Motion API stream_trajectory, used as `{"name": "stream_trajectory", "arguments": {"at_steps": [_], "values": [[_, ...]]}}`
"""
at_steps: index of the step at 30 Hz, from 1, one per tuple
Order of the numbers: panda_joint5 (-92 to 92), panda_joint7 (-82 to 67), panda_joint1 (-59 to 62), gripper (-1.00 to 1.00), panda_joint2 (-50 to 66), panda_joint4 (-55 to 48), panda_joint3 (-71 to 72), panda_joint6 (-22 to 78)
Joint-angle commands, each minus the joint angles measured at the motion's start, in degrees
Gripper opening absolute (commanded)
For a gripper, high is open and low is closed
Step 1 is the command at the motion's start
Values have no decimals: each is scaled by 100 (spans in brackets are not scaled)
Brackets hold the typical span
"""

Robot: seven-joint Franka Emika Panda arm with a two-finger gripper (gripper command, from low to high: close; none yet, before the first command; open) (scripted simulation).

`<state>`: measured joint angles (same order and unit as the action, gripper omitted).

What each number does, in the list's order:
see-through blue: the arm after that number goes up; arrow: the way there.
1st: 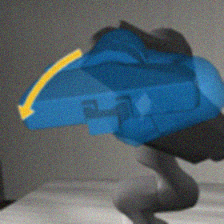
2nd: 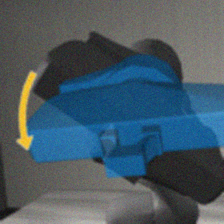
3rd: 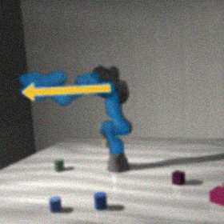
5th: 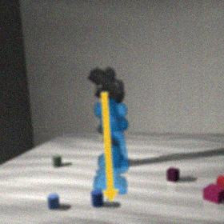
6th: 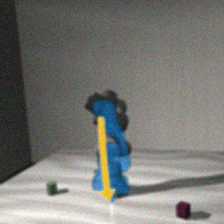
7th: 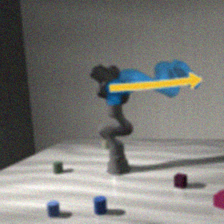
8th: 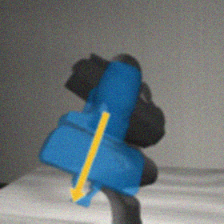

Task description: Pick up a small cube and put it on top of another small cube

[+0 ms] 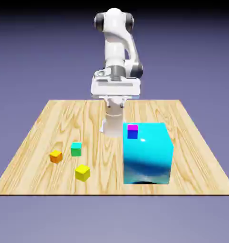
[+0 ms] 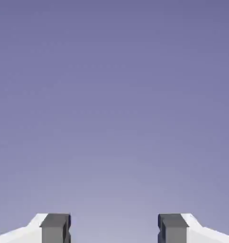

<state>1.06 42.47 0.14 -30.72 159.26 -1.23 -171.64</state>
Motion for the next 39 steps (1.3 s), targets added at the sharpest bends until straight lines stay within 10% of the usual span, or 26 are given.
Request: {"name": "stream_trajectory", "arguments": {"at_steps": [1, 39], "values": [[43, -4, 89, 0, 137, -173, -99, 175], [5591, 326, 2134, 0, 8028, -5115, -4530, 9466]]}}
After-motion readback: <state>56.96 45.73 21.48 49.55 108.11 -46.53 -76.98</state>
